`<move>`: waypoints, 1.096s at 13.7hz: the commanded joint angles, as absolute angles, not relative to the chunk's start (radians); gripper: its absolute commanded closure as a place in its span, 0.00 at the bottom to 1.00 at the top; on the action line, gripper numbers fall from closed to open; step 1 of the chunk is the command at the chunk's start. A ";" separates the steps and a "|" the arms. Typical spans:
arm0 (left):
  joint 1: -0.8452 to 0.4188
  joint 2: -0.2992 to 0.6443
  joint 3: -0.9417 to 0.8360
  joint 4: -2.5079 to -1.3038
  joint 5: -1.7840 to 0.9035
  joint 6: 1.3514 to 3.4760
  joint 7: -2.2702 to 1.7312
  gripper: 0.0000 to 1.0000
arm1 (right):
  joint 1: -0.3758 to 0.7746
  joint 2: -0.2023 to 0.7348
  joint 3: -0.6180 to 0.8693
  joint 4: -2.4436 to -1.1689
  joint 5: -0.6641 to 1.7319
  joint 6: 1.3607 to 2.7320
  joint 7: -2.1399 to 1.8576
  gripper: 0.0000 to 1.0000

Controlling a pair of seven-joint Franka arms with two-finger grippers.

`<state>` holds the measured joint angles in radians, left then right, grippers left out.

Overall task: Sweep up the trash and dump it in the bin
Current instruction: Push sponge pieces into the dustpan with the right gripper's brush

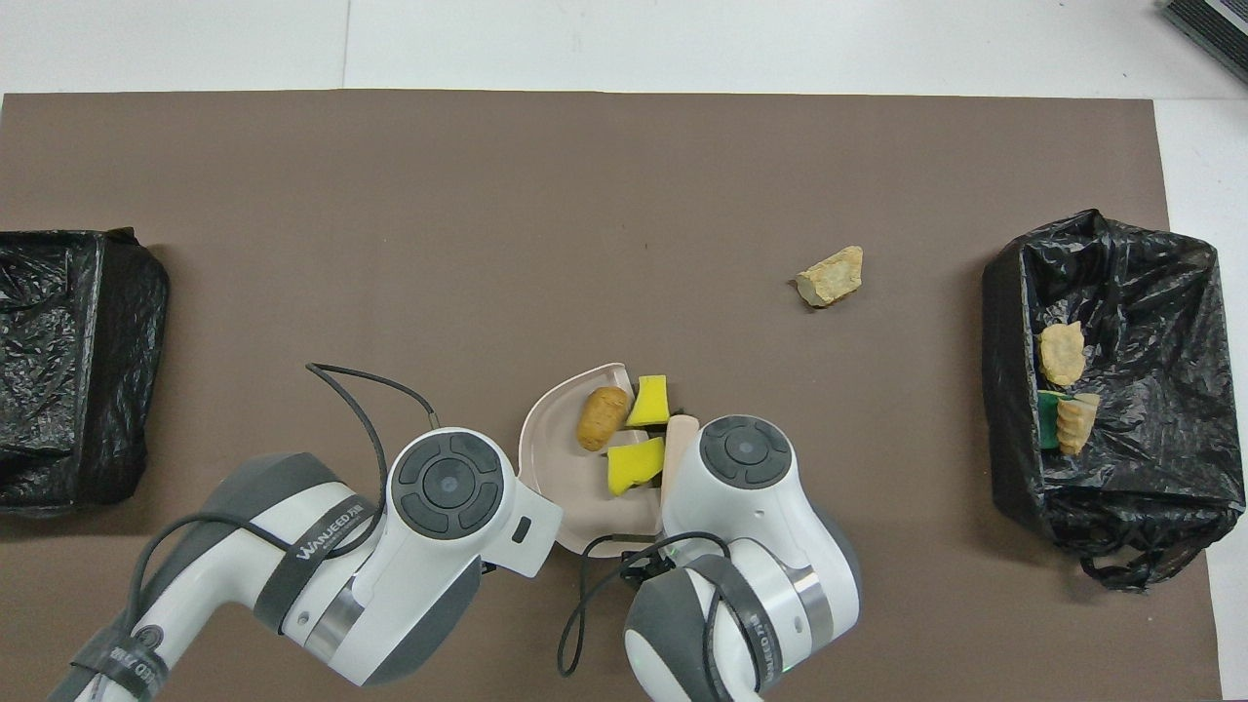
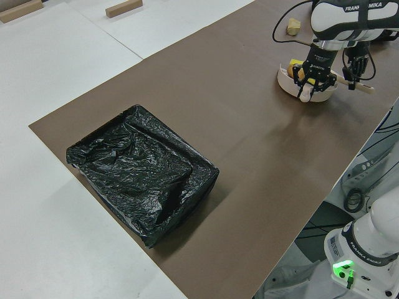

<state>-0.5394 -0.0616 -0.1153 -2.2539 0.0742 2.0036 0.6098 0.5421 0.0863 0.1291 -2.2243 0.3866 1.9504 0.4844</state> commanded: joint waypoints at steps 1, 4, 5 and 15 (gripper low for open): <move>-0.529 -0.060 -0.121 -2.273 0.091 2.057 0.618 1.00 | 0.563 0.078 0.129 -2.229 0.398 1.942 0.252 1.00; -0.528 -0.058 -0.121 -2.273 0.090 2.077 0.623 1.00 | 0.563 0.017 0.127 -2.218 0.252 1.853 0.160 1.00; -0.523 -0.054 -0.121 -2.273 0.091 2.092 0.623 1.00 | 0.552 -0.018 0.118 -2.212 0.242 1.791 0.147 1.00; -0.502 -0.051 -0.121 -2.273 0.091 2.102 0.624 1.00 | 0.286 0.073 0.117 -1.900 -0.101 1.474 0.161 1.00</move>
